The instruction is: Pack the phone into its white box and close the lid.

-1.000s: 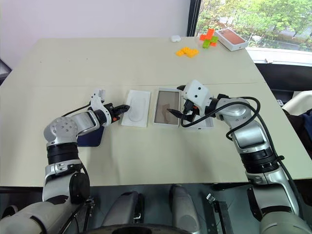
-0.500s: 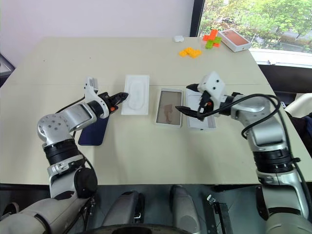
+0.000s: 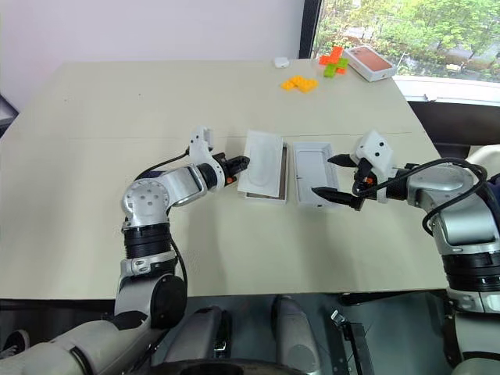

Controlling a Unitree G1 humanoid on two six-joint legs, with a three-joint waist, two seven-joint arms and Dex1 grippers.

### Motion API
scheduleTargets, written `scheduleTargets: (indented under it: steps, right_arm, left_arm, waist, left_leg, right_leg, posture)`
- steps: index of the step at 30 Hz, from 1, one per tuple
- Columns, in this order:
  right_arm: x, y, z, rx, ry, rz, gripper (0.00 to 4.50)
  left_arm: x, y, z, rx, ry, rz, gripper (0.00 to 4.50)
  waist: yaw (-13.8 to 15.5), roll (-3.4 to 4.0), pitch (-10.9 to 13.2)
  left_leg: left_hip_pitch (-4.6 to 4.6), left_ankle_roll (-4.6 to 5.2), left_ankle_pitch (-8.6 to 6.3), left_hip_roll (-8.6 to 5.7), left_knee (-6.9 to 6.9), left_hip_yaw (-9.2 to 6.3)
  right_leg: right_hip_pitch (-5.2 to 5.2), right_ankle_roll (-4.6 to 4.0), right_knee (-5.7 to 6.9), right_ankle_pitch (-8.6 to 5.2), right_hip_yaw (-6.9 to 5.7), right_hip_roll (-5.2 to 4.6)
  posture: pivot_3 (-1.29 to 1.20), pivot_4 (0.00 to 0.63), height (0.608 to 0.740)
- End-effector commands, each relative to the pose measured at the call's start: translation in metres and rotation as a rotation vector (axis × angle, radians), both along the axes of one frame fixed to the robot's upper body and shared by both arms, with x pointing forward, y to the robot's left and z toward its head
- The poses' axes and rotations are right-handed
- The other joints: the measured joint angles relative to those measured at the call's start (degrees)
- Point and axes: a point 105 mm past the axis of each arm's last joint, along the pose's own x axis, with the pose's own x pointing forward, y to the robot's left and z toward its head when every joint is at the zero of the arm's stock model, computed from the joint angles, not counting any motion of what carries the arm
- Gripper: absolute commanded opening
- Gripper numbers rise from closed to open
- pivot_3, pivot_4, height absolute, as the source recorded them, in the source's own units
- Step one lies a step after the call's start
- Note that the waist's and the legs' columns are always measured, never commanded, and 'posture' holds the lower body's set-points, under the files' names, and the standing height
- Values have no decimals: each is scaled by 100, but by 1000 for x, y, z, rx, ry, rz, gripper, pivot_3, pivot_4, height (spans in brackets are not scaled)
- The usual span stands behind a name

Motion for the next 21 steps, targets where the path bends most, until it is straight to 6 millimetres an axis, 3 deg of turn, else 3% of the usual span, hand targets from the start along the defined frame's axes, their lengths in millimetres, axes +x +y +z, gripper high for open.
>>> scheduleTargets:
  steps: [1,21]
  right_arm:
    - [-2,2,17,6,-67,8,4500]
    - [2,3,22,-11,-110,-11,4500]
  left_arm:
    - [3,-6,7,48,-62,0,50]
    - [9,-25,3,104,-51,13,50]
  waist:
    - [6,0,0]
    - [34,0,0]
  left_leg:
    - [0,0,0,1,0,-1]
    - [-5,0,0,1,0,-5]
  right_leg:
    - [0,0,0,0,0,4]
    - [0,0,-2,-1,0,-1]
  posture:
    - [0,150,740]
    - [0,150,740]
